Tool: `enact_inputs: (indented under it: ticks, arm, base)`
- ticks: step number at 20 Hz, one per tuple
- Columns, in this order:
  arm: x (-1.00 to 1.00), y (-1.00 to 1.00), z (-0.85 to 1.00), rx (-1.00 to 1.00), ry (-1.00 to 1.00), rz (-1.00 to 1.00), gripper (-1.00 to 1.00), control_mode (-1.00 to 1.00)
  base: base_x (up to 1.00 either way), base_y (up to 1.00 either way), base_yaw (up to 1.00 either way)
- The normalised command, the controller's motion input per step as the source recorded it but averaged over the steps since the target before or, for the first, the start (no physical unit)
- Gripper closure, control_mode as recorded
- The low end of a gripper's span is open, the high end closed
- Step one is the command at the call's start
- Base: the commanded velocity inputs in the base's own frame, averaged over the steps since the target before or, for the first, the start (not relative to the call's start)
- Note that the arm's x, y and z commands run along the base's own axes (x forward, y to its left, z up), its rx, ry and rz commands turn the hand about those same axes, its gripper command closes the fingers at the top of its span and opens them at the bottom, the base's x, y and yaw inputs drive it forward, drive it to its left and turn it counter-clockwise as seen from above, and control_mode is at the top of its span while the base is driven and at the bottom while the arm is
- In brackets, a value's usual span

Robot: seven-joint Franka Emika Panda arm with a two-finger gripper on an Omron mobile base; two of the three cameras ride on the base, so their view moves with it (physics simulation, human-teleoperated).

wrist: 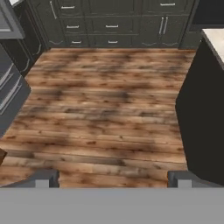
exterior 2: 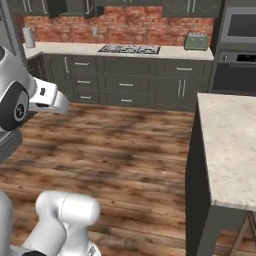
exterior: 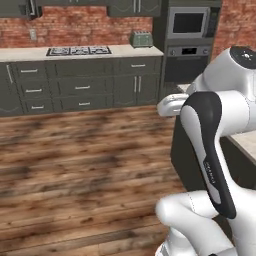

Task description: There is a bowl on the dining counter. Grab a lemon wedge from the fridge and place it in the bowl. Then get the liquor bottle and glass cup from the cabinet and place them next to the bowl.

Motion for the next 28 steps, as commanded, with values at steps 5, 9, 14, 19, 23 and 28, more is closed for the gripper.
enact_inputs:
  ticks: [5, 9, 14, 19, 23, 28]
  arm:
    - [0.0, 0.0, 0.0, 0.0, 0.0, 0.0, -1.0, 1.0]
    - [0.0, 0.0, 0.0, 0.0, 0.0, 0.0, -1.0, 1.0]
    - [0.0, 0.0, 0.0, 0.0, 0.0, 0.0, -1.0, 1.0]
    - [0.0, 0.0, 0.0, 0.0, 0.0, 0.0, -1.0, 1.0]
    - [0.0, 0.0, 0.0, 0.0, 0.0, 0.0, -1.0, 1.0]
    - [0.0, 0.0, 0.0, 0.0, 0.0, 0.0, -1.0, 1.0]
  base:
    - [1.0, 0.51, -0.04]
    - [1.0, 0.27, -0.03]
    - [1.0, 0.18, -0.03]
    - [1.0, 0.19, -0.04]
    - [1.0, 0.28, -0.04]
    - [1.0, 0.36, -0.04]
